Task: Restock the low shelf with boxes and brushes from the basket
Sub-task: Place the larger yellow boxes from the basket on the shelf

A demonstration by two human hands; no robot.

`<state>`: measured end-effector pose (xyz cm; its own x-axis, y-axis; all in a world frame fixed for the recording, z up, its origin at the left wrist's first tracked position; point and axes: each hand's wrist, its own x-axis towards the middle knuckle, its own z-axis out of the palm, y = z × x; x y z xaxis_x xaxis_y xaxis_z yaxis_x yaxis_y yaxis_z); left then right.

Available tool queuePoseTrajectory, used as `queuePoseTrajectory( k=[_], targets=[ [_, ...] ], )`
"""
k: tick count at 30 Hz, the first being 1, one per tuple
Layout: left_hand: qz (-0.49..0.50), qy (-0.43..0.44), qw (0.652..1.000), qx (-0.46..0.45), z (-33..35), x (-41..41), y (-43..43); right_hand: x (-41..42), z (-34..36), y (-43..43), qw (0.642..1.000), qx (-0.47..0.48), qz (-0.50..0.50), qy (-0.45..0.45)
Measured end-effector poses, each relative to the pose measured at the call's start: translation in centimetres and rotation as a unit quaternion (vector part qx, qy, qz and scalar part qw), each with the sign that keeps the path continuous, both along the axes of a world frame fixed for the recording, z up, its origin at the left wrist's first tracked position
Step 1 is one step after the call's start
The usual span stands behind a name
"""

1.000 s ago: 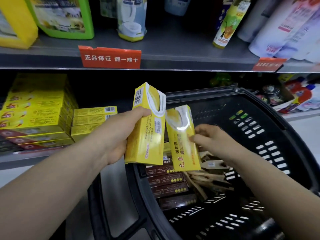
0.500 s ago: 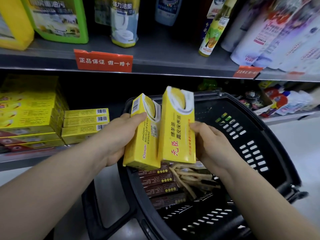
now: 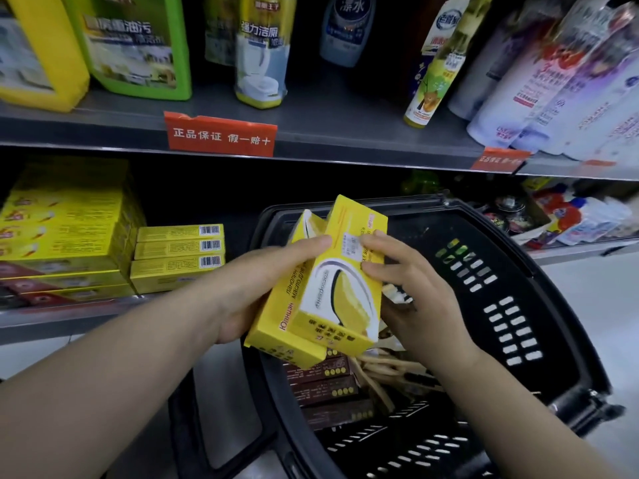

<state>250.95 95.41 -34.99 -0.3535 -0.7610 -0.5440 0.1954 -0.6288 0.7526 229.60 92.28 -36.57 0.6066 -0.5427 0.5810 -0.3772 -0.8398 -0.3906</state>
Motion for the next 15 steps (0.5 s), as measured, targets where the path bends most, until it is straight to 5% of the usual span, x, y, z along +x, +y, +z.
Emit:
queuePoseTrajectory(
  k=[3, 5, 7, 8, 9, 15],
  targets=[
    [0.045, -0.030, 0.999, -0.009, 0.0, -0.1, 0.1, 0.6, 0.5, 0.4, 0.996, 0.042, -0.081, -0.011],
    [0.115, -0.069, 0.991, -0.016, -0.3, -0.3, 0.0, 1.0, 1.1, 1.0, 0.956, 0.229, -0.150, -0.102],
    [0.145, -0.094, 0.985, -0.029, -0.5, -0.5, 0.0, 1.6, 1.6, 1.4, 0.806, 0.542, -0.130, -0.200],
    [0.148, -0.100, 0.983, -0.039, -0.7, -0.6, 0.0, 1.7, 1.5, 1.6, 0.740, 0.636, -0.103, -0.194],
    [0.148, -0.102, 0.983, -0.046, -0.7, -0.7, 0.0, 1.7, 1.2, 1.6, 0.711, 0.679, -0.076, -0.167],
    [0.099, -0.032, 0.995, 0.005, 0.0, 0.9, -1.1, -2.1, 3.2, -1.4, 0.754, 0.632, -0.006, -0.182]
  ],
)
